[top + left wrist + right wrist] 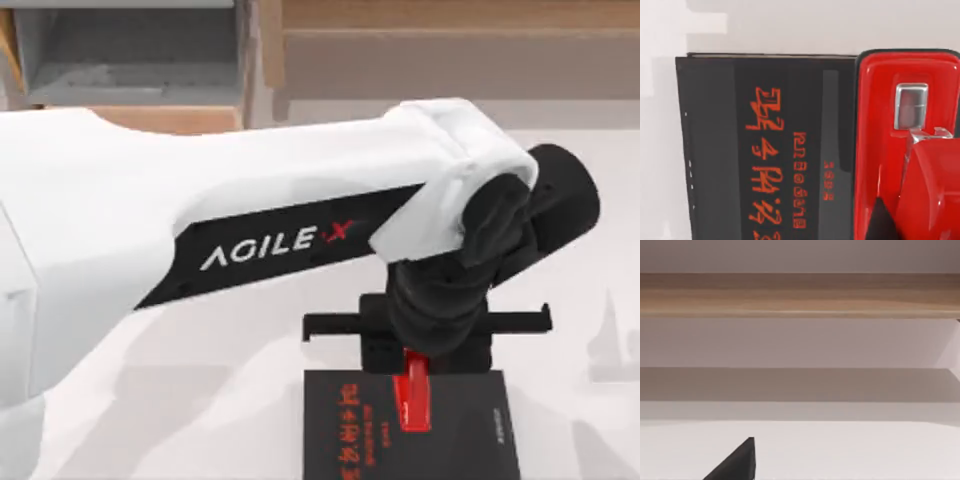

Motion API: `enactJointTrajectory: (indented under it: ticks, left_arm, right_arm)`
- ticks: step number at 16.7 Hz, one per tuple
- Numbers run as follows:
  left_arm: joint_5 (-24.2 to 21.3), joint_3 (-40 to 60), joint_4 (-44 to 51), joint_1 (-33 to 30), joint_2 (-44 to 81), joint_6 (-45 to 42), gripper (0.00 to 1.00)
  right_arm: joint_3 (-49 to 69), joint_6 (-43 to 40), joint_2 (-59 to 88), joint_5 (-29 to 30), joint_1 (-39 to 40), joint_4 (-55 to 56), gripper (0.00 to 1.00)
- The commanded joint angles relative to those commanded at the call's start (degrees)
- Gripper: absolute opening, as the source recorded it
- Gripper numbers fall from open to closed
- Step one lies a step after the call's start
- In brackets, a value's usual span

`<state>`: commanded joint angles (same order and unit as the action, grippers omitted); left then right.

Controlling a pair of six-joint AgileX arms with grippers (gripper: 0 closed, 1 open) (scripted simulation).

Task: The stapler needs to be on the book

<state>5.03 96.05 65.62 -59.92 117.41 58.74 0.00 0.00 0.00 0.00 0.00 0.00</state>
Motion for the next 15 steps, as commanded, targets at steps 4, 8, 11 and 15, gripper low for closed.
enactJointTrajectory:
  ticks: [4, 8, 11, 15]
  left_arm:
    - [0.8, -3.8, -1.7, -3.6, -0.1, 3.4, 0.0]
    - [0.8, -3.8, -1.7, -3.6, -0.1, 3.4, 0.0]
    - [0.8, -4.4, -2.6, -3.3, 0.3, 3.3, 0.0]
    - [0.8, -7.7, -7.1, -3.2, 1.4, 3.0, 0.0]
  right_arm:
    - [0.0, 0.0, 0.0, 0.0, 0.0, 0.0, 1.0]
    - [0.0, 0.0, 0.0, 0.0, 0.0, 0.0, 1.0]
    - [0.0, 0.0, 0.0, 0.0, 0.0, 0.0, 1.0]
    - [0.0, 0.0, 0.0, 0.0, 0.0, 0.0, 1.0]
